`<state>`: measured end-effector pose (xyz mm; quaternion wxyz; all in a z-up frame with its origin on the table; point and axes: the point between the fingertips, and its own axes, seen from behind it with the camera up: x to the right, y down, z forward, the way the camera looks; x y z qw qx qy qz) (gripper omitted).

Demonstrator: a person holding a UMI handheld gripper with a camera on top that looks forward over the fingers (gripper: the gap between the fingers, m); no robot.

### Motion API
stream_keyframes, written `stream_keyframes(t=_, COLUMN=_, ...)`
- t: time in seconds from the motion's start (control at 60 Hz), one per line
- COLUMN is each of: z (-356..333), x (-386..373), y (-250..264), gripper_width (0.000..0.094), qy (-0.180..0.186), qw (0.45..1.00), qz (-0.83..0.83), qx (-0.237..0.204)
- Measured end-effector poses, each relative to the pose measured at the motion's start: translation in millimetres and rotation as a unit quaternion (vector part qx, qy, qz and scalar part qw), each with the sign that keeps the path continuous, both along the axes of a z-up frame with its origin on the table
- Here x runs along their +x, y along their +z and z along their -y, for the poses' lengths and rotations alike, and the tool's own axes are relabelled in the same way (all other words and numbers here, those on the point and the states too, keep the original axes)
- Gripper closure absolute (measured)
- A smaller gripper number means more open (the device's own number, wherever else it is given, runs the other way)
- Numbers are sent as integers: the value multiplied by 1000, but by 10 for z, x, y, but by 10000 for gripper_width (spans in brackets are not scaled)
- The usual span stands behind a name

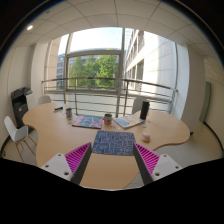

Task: Arrange mouse

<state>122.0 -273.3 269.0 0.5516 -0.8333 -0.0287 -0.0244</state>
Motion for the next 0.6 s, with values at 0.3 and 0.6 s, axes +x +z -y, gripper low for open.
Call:
stream_keyframes(t=0.3, z=-356, x=794, y=-1033, gripper_width=89, qy=-37, qw=994, qz=-4, qx=-102)
stream_keyframes(t=0.6, z=-1813, x=2264, y=-1998, gripper_width=85, qy=-73, qw=989, qz=12, qx=-131)
